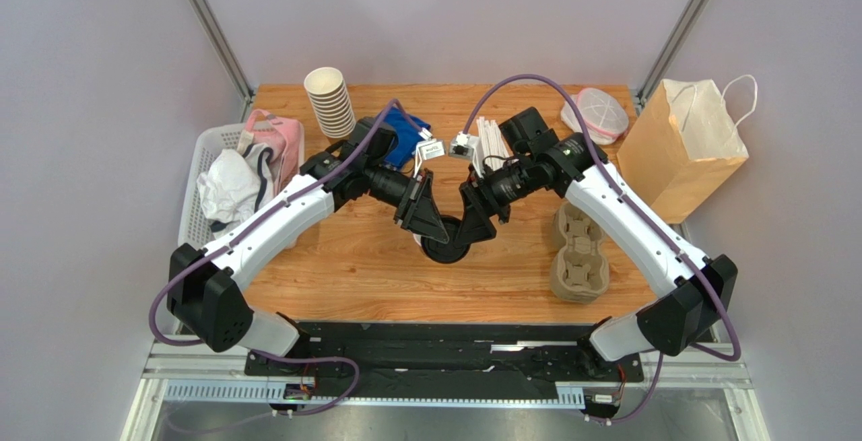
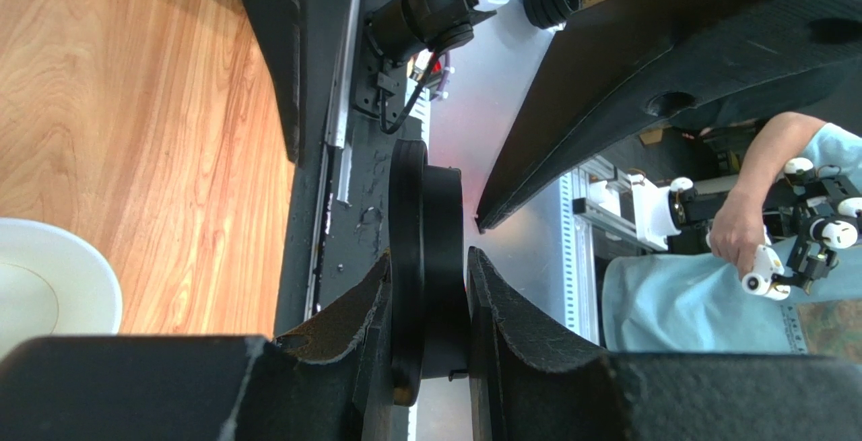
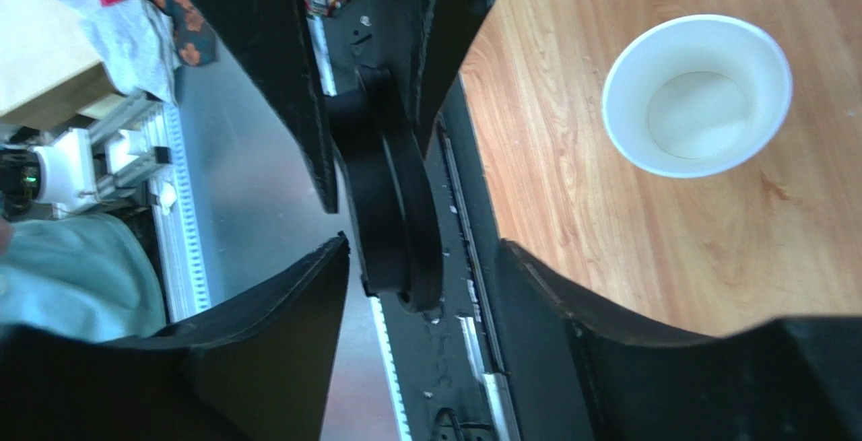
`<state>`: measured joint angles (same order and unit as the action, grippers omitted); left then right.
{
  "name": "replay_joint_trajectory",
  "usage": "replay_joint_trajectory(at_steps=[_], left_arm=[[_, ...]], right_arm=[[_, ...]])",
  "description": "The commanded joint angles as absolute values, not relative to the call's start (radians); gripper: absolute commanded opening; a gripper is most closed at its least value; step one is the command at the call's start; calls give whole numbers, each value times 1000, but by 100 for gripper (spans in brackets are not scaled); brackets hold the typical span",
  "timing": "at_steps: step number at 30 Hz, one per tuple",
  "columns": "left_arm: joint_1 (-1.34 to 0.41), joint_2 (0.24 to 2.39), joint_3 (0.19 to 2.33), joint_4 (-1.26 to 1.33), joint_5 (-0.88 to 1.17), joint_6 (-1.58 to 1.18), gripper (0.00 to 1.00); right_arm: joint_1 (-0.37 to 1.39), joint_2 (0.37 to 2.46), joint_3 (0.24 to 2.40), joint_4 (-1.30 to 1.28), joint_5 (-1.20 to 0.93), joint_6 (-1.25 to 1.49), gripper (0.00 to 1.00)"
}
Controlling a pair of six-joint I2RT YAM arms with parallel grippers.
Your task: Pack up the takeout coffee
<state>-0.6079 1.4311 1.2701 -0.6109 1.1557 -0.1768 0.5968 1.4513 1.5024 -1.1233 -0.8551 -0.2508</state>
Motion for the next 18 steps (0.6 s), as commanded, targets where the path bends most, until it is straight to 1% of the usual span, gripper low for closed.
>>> replay_joint_trajectory(at_steps=[1,2,3,5,6,8,9,10,11,13,14,16,18], left_arm=[[-604,1439,1309,-603,1195,-186,11],[-604,1440,1310,-606,1195,-183,11],[-600,1440,1309,-607,1193,-183,13],[-589,1434,1305,-601,1178,-196,16],[-578,1428,1301,-580,1167,-207,24],[-531,1388,1266,-525,1131,-283,37],[-511,1370,1250,-452,1120,-311,48],[-470,1329,1235,-427,1106,-331,52],[-451,1306,1232,-414,1059,-345,60],[-410,1234,1224,-391,1002,-359,65],[-376,1209,1223,-388,927,-362,68],[-342,1131,1212,-387,795,-353,77],[-311,1082,1194,-368,700,-379,98]], right_arm=[[606,1450,1500,-1052,-919,-198,52],[606,1450,1500,-1052,-925,-198,45],[606,1450,1500,-1052,-936,-196,33],[606,1444,1497,-1052,-945,-190,21],[606,1445,1496,-1051,-951,-186,10],[606,1447,1494,-1045,-956,-164,0],[604,1451,1493,-1040,-960,-155,0],[601,1453,1485,-1031,-963,-143,0],[597,1454,1477,-988,-969,-100,0],[577,1453,1453,-924,-991,-36,0],[568,1453,1427,-844,-1000,45,0],[539,1459,1407,-764,-1035,133,0],[516,1473,1384,-643,-1078,259,0]])
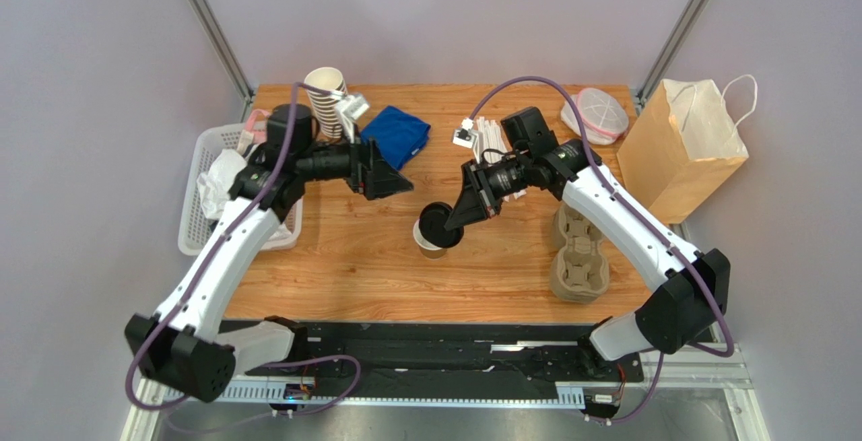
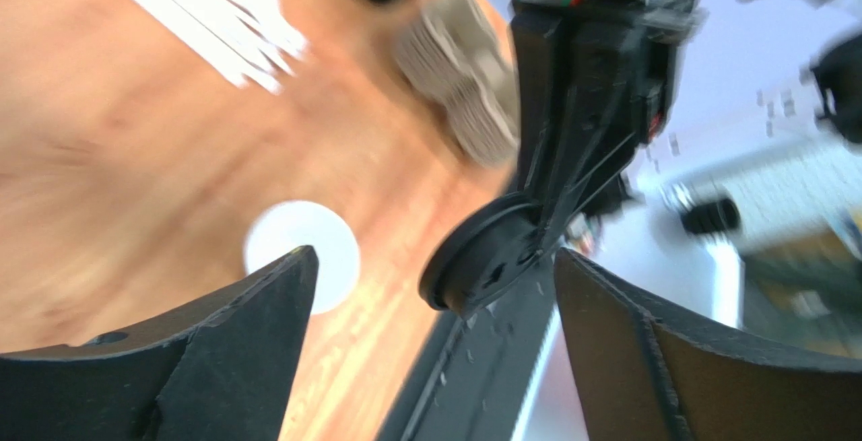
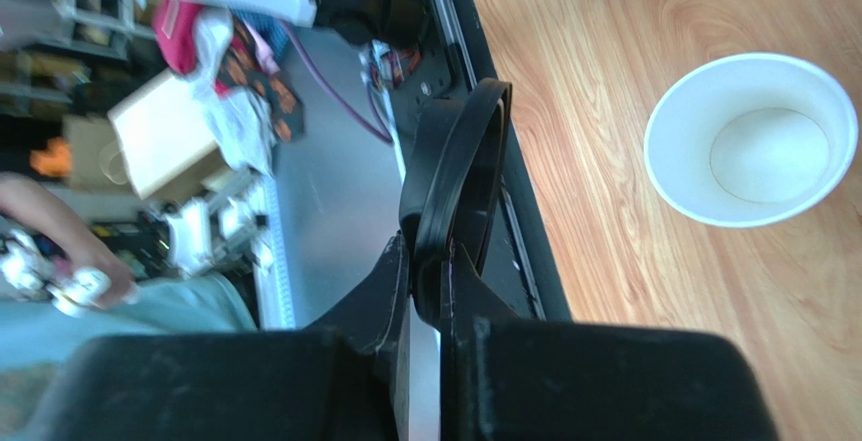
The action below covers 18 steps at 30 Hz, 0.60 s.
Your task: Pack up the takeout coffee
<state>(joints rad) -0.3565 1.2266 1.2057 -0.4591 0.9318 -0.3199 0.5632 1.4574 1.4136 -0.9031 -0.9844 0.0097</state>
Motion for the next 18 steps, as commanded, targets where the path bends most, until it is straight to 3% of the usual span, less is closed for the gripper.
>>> replay_joint_trajectory(at_steps=[1,7,11,18], left_arm=[[-307,1050,1184,-364,622,-388,99],[-299,1066,1183,-453,699,-353,98],[-302,1051,1097,-339,767,-400,69],[-307,1104,1046,-203,836,-478,50]], right_arm=[[508,1477,1379,-608,-1087,296,0],[466,1493,1281,-227,-1138,690,0],[466,1502,1233,-14,-1167,860,0],[465,1517,1174,231,-1203,1064,0]])
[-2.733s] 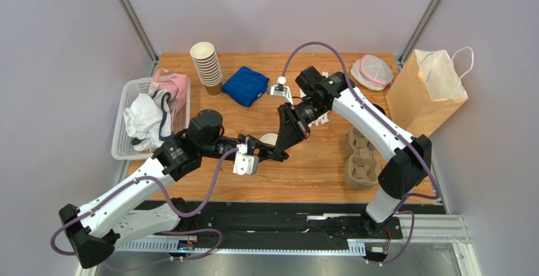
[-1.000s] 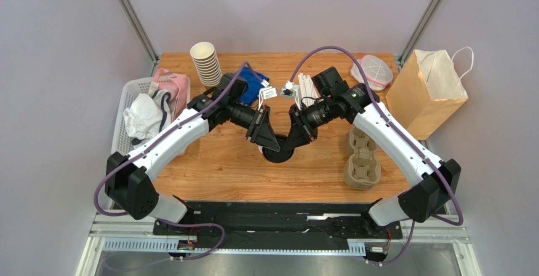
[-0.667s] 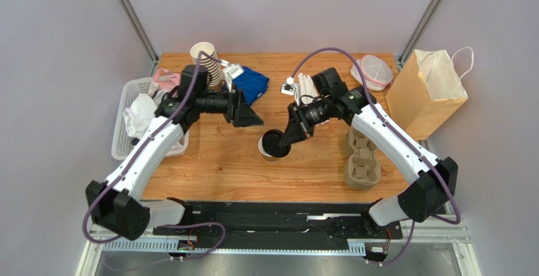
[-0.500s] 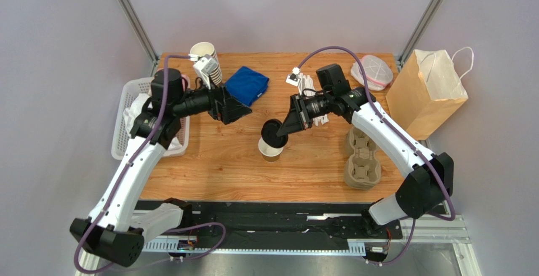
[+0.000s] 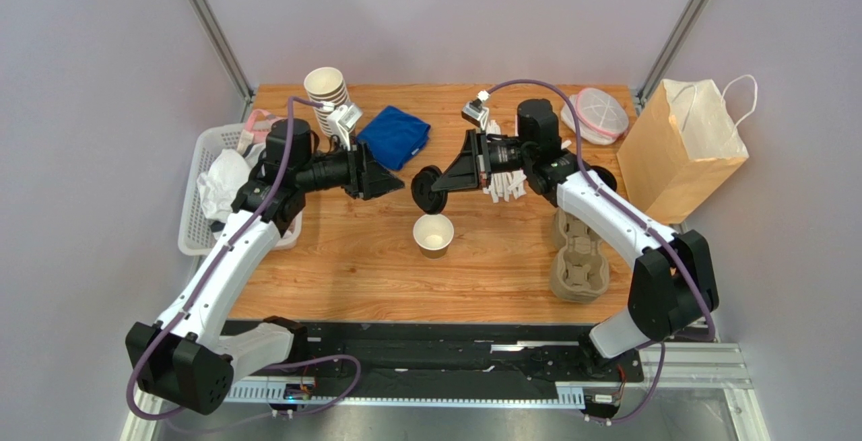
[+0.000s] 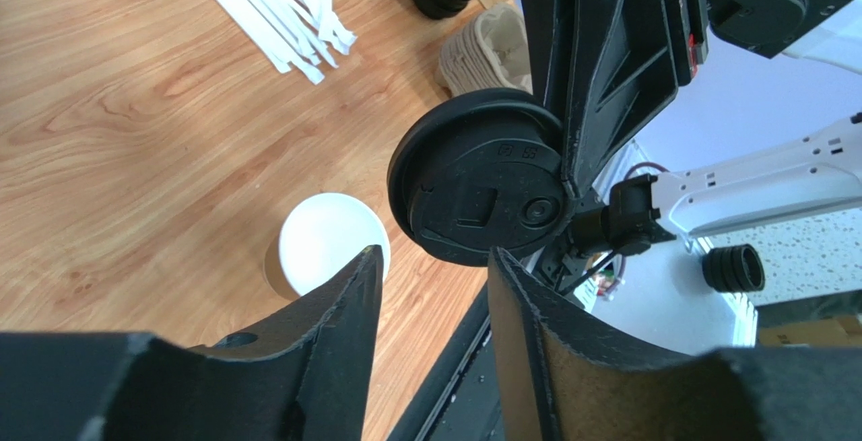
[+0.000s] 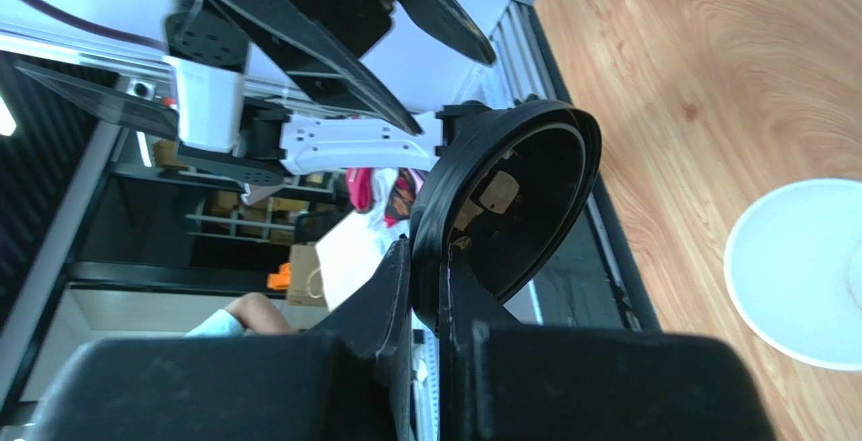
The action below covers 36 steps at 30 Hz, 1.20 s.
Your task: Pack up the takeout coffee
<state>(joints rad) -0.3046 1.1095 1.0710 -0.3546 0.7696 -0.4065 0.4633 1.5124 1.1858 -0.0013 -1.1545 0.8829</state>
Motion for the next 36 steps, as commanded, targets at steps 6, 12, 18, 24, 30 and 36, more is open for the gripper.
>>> replay_joint_trajectory(at_steps=[6,12,18,24,30,36], left_arm=[[-308,1123,994,-77,867,-541,44],[-308,1149,985,-14,871,-583,41],[-331,1164,988,-6,867,-584,41],[-345,1163,980,-5,859,-568,38],[-345,1166,977,6,870,-569,17],[-345,1163,973,25,874,-572,0]], right_arm=[[466,1519,1154,334,-1218,1146,0],[468,1508,1146,351,-1232,1152,0],[468,1509,1143,367,-1235,1166,0],[466,1509,1143,387,-1241,1187,0],[468,1516,1140,436,-1255,1230,0],[468,1526,1147,427,-1269,1226,0]])
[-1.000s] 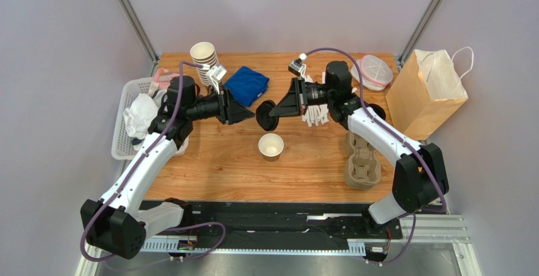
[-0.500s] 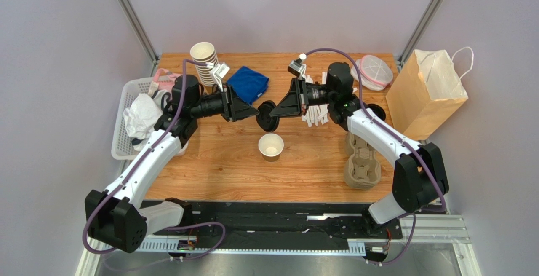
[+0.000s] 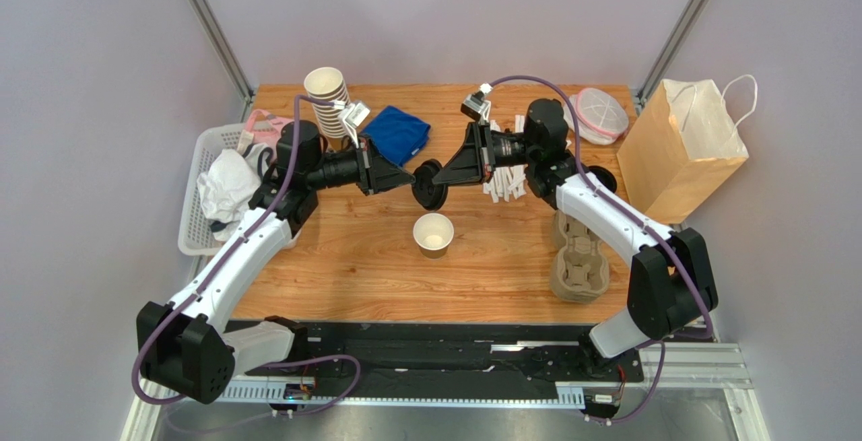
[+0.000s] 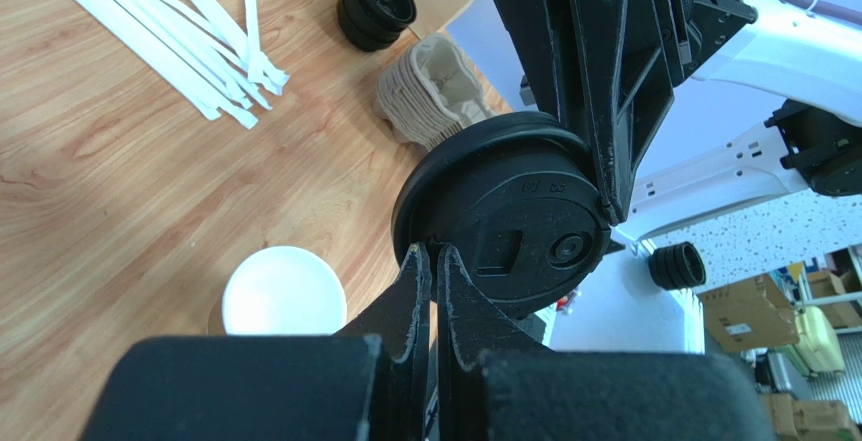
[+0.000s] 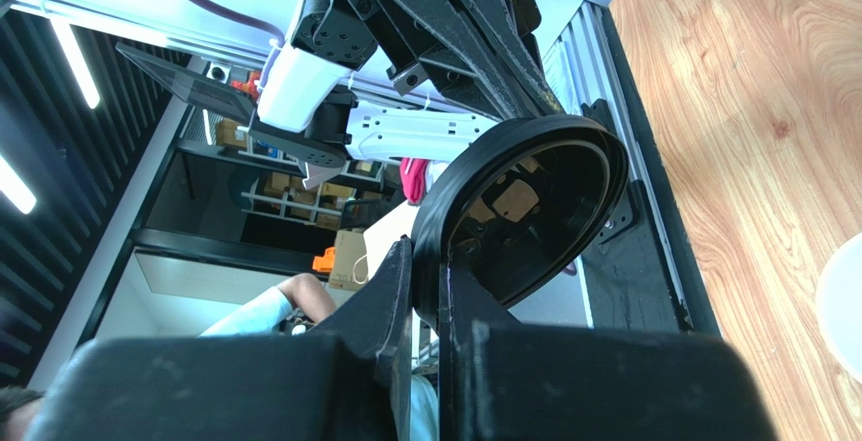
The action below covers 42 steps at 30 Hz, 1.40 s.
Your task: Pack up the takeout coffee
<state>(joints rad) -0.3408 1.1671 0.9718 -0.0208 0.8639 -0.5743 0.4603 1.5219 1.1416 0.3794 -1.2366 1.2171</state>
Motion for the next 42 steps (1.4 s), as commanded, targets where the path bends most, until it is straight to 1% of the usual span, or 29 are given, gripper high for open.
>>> replay_joint_trajectory(at_steps=[1,2,3,4,6,7,8,10,11,12,13,14,15,16,17,18,19,20,21,24,25,30,34,42], left_arm=[[-345,1164,976,15,877,-568,0],[-345,1167,983,6,877,-565,0],[-345,1167,988,-24,880,-561,0],[-345,1167,995,-46,879,-543,0],[-345,1164,1028,-131,871,-509,0],[-345,1164,1041,-168,867,-465,0],[-345,1163,1070,-205,853,-436,0],[-347,1169,1106,-345,835,-373,0],[-347,1178,1138,-395,809,-309,0],[-348,1184,1153,-482,795,-283,0],[-356,1189,1169,-527,776,-247,0],[-365,1204,1208,-575,711,-182,0],[-382,1213,1232,-675,668,-145,0],[-418,1248,1282,-724,625,-115,0],[-442,1270,1307,-768,541,-79,0],[-458,1294,1331,-849,499,-69,0],[-481,1352,1383,-888,464,-64,0],[-489,1379,1402,-935,437,-55,0],[-498,1399,1422,-948,420,-42,0],[-558,1483,1498,-1006,336,-17,0],[-574,1547,1543,-1031,322,-14,0],[-624,1653,1581,-1068,322,-31,0],[-627,1721,1624,-1075,296,-74,0],[-644,1769,1649,-1039,212,-130,0]], right_arm=[[466,1526,1152,401,-1270,1207,0],[463,1528,1161,356,-1267,1178,4],[466,1529,1193,228,-1266,1085,12],[466,1532,1210,160,-1261,1037,35],[460,1529,1247,24,-1256,932,52],[456,1526,1253,5,-1246,911,72],[439,1523,1258,-38,-1240,888,77],[411,1514,1264,-95,-1229,830,83],[375,1511,1269,-130,-1221,796,84],[356,1509,1278,-218,-1212,760,84],[336,1503,1295,-268,-1189,665,85],[299,1499,1311,-328,-1165,607,85],[284,1494,1328,-480,-1135,528,83],[263,1477,1362,-550,-1053,405,81],[259,1467,1371,-613,-1002,338,79],[258,1451,1376,-699,-949,290,76],[258,1419,1361,-718,-861,240,75],[258,1399,1347,-724,-829,227,73],[259,1384,1332,-729,-792,216,69],[259,1338,1278,-752,-737,161,63],[259,1325,1260,-755,-721,144,62],[268,1266,1164,-749,-684,84,56],[307,1241,1132,-738,-661,54,54],[400,1269,1086,-632,-678,72,54]])
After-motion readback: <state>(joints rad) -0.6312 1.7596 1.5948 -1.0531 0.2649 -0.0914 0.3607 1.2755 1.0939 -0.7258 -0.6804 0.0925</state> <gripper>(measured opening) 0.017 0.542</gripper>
